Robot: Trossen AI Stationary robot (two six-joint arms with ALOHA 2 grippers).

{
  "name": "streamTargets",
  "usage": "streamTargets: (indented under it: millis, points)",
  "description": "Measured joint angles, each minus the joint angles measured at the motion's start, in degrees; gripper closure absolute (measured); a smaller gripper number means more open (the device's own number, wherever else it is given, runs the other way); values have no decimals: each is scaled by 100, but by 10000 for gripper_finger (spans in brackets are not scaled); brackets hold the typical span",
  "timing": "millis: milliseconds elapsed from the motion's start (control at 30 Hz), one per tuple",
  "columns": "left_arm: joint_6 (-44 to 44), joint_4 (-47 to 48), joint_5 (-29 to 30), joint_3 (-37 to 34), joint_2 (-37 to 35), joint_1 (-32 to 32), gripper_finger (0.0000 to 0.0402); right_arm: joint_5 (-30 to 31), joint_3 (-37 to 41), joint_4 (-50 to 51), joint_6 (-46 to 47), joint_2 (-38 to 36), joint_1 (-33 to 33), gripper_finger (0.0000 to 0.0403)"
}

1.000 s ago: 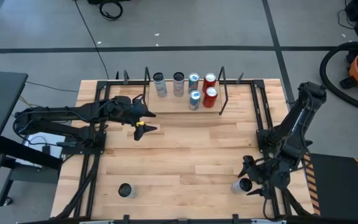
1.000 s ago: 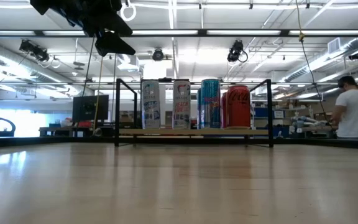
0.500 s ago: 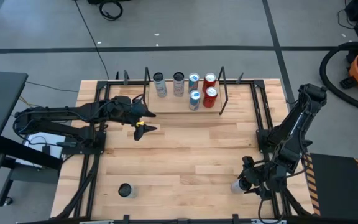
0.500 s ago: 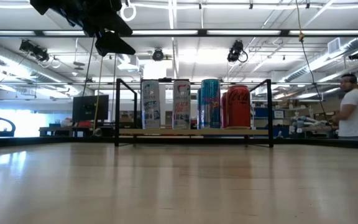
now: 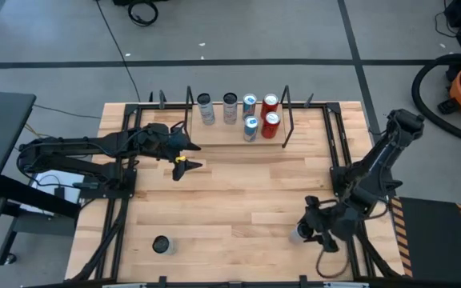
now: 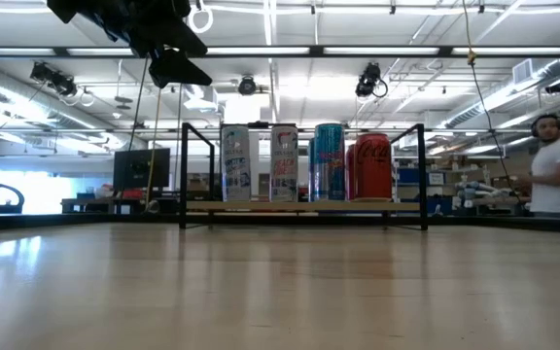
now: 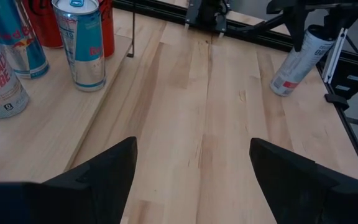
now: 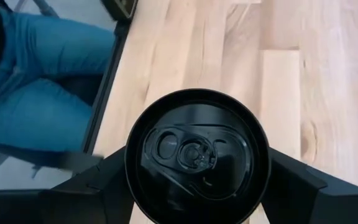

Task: Place canned beverage on shelf
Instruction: Put the white and pink soda can on the shelf aligned with the other white and pink soda can

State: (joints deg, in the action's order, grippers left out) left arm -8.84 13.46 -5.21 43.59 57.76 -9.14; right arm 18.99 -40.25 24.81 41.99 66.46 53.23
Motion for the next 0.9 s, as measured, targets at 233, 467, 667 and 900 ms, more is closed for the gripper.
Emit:
streamTargets:
  millis: [233,467,667,900]
  points:
    - [32,-1,0,0,0,0,88,-771,2,-625,-908,-2,-1009,126]
    - [44,6,0,0,0,1,88,-1157,-143,-721,-1577,0,-2175,126]
    - [52,8,0,0,0,2,88,-1266,-761,-756,-2377,28,-3165,126]
    - [52,40,2,0,48,0,88,-1311,-1601,-743,-3113,523,-4079,125]
